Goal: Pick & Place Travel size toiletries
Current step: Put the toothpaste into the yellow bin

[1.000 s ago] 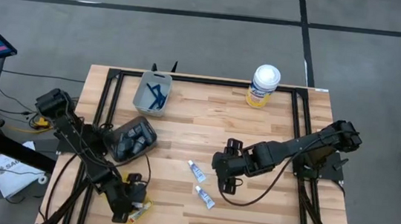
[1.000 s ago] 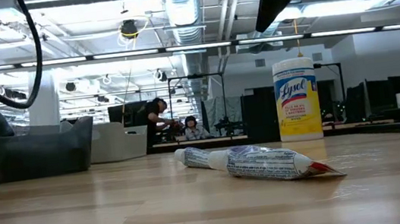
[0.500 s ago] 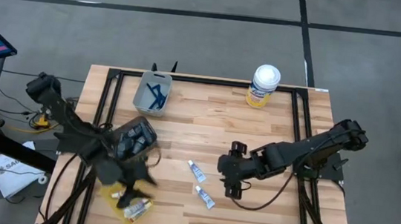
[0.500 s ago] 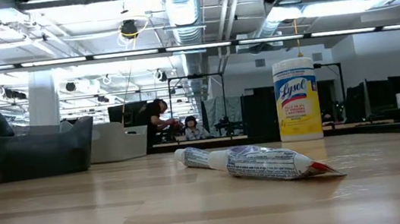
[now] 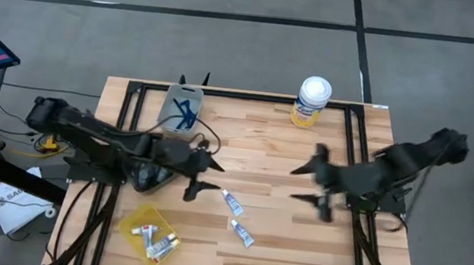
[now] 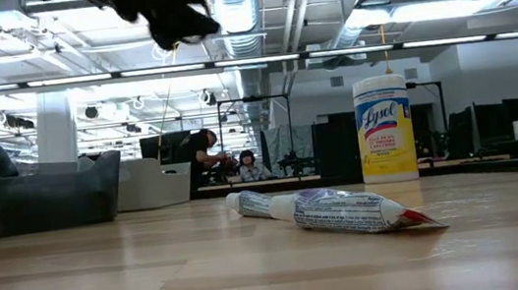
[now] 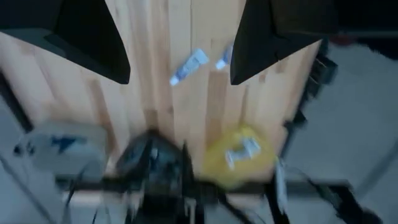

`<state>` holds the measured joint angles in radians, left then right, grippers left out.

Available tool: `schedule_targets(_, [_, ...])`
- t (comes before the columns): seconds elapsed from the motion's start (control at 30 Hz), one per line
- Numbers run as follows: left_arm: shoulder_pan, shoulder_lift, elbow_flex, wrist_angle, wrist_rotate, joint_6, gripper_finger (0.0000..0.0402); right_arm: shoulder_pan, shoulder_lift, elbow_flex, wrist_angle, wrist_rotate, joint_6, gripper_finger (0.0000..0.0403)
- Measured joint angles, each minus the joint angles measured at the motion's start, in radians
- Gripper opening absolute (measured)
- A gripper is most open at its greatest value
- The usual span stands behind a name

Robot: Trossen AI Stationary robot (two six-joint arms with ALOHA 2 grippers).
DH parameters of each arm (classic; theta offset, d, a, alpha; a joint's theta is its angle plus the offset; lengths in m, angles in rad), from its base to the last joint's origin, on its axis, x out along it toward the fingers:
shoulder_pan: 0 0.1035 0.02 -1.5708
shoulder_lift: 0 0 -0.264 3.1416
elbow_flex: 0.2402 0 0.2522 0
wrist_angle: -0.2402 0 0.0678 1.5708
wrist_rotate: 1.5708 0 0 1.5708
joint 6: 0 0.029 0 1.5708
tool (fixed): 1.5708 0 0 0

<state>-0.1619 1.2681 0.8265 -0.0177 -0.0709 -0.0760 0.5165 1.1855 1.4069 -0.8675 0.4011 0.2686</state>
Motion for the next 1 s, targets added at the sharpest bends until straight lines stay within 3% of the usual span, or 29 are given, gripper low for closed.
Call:
schedule_targets(0.2, [0.054, 0.154, 0.0, 0.063, 0.163, 0.069, 0.0255, 0.056, -0.289, -0.201, 0.1, 0.061, 0.068, 0.027])
schedule_targets(0.33, [0.053, 0.235, -0.001, 0.098, 0.194, 0.174, 0.0253, 0.089, -0.477, -0.421, 0.188, 0.149, 0.241, 0.027])
schedule_targets(0.47, [0.056, 0.302, -0.001, 0.121, 0.2, 0.237, 0.0253, 0.111, -0.632, -0.613, 0.33, 0.15, 0.337, 0.027])
schedule_targets(0.67, [0.088, 0.407, -0.001, 0.193, 0.206, 0.245, 0.0253, 0.123, -0.742, -0.807, 0.608, 0.146, 0.238, 0.027])
schedule_targets(1.0, [0.147, 0.485, -0.002, 0.246, 0.263, 0.253, 0.0251, 0.121, -0.856, -0.95, 0.647, 0.179, 0.251, 0.027])
